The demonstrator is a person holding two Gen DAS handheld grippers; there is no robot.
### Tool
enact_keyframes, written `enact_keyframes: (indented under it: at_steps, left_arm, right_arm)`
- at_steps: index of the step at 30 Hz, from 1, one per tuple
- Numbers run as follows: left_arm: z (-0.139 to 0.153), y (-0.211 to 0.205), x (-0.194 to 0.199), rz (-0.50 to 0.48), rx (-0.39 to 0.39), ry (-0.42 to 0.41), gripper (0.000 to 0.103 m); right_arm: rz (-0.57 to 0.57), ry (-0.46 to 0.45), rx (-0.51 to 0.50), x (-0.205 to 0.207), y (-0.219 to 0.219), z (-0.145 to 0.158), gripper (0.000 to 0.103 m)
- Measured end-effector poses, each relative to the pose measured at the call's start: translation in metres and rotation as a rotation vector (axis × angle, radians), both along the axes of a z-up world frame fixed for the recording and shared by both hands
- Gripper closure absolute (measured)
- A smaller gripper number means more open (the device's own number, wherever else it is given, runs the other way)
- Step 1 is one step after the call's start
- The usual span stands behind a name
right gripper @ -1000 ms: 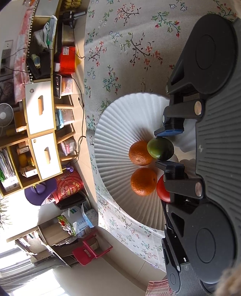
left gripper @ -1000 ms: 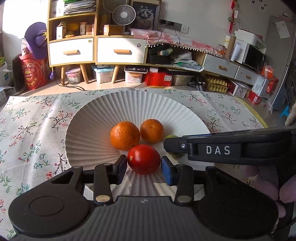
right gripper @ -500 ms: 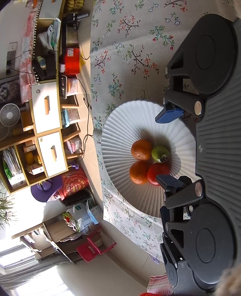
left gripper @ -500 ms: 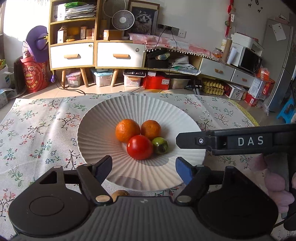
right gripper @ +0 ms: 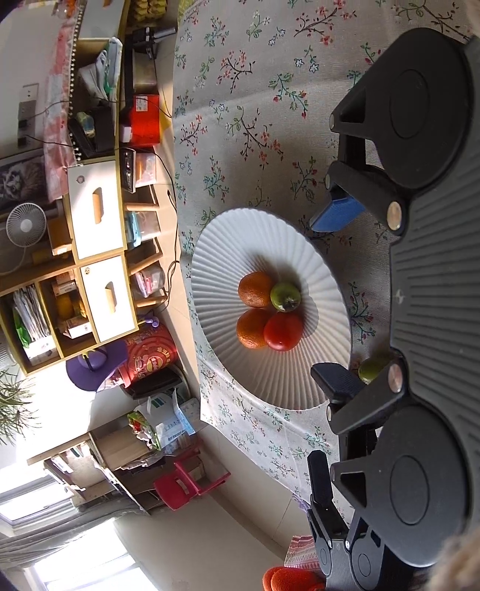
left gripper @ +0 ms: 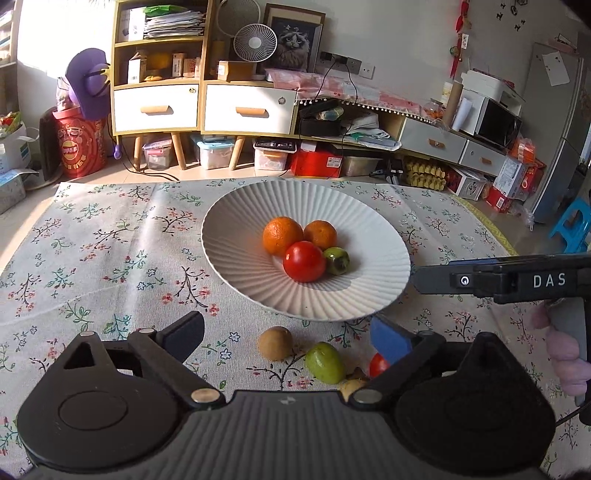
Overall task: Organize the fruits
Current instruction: 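Withdraw both tools from the bowl toward the remaining tomatoes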
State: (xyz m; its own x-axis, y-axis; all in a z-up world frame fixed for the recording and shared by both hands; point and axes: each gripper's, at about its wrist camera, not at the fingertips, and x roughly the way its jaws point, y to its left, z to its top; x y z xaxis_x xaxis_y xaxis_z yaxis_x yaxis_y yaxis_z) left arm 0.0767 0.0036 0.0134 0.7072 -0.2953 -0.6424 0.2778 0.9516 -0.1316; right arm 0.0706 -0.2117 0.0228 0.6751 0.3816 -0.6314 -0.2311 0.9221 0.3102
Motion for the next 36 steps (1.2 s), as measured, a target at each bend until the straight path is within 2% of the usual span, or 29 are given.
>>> enact_keyframes:
  at_steps: [11,20,25,36]
  left_arm:
    - [-0.002,0.019,-0.023,0.017,-0.001,0.005,0.003]
    - [-0.007,0.033,-0.047,-0.015,0.005,0.009,0.003]
    - [-0.011,0.036,-0.063,-0.051,0.02,-0.005,0.003]
    - [-0.023,0.032,-0.081,-0.195,0.053,0.0,0.003]
  right_arm:
    - [0.047,-0.043,-0.055,-0.024,0.0,0.002,0.02]
    - [0.094,-0.041,-0.069,-0.045,0.007,-0.006,0.015]
    - [0.122,-0.033,-0.066,-0.055,0.013,-0.011,0.013]
    - [0.194,-0.057,-0.122,-0.074,0.034,-0.018,0.01]
